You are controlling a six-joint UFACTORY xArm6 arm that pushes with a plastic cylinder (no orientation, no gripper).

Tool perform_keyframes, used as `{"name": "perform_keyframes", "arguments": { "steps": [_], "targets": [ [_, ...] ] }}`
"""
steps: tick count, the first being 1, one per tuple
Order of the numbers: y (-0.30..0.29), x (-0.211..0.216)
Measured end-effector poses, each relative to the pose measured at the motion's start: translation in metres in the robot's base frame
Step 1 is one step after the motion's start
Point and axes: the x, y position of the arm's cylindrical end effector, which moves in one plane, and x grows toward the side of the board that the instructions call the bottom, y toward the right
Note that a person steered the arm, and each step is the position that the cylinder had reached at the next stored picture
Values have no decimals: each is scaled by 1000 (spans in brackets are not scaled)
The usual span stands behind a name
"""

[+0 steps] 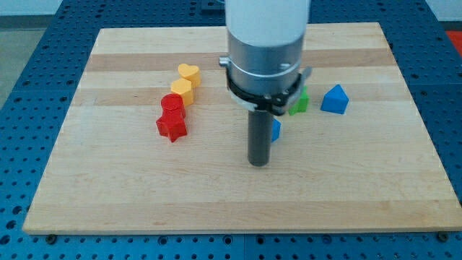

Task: Place the blue cube at the bottom of the green circle

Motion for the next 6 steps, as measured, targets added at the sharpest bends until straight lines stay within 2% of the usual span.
{"name": "perform_keyframes", "arguments": {
  "steps": [1, 2, 6],
  "targets": [
    [25, -3],
    [26, -15],
    [-3, -36]
  ]
}}
